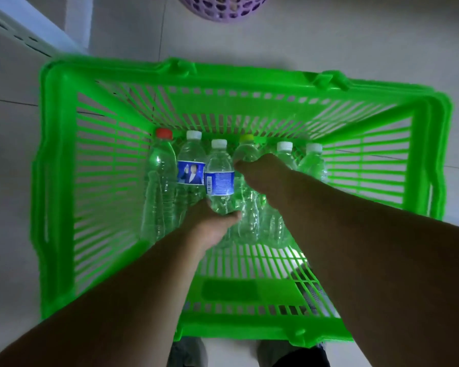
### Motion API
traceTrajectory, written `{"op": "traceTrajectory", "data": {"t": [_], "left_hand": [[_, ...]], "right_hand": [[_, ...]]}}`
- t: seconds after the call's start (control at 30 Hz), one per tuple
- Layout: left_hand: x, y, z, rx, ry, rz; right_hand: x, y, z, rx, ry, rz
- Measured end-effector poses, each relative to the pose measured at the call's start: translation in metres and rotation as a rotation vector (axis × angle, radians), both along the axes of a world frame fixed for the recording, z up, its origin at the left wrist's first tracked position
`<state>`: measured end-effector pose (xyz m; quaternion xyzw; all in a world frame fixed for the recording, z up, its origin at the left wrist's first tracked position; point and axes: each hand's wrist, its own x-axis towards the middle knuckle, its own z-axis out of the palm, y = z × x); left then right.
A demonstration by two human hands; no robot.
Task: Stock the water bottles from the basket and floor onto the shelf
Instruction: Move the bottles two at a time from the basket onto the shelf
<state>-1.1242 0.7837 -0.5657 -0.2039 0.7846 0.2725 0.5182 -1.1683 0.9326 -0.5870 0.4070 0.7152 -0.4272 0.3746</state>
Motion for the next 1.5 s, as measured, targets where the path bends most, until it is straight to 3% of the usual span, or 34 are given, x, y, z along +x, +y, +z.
{"op": "traceTrajectory", "data": {"t": [0.3,0.53,0.67,0.9,1.23,1.5], "left_hand": [[0.011,-0.021,0.007,0.019,0.111,0.177],[0.006,-0.042,0.103,0.124,0.162,0.224],[-0.004,-0.041,0.196,0.171,0.293,0.21],[0.0,-0.044,0.396,0.322,0.444,0.331],[0.054,-0.079,0.682,0.518,0.665,0.24],[0.106,-0.091,0.83,0.622,0.829,0.09]], "right_hand": [[0.016,0.017,0.016,-0.139,0.091,-0.117],[0.027,0.024,0.113,-0.253,0.24,-0.095],[0.026,0.023,0.211,-0.201,0.385,-0.077],[0.03,0.024,0.439,-0.114,0.627,-0.057],[0.107,-0.001,0.756,-0.127,0.913,-0.154],[0.177,-0.032,0.918,-0.034,1.118,-0.146]]}}
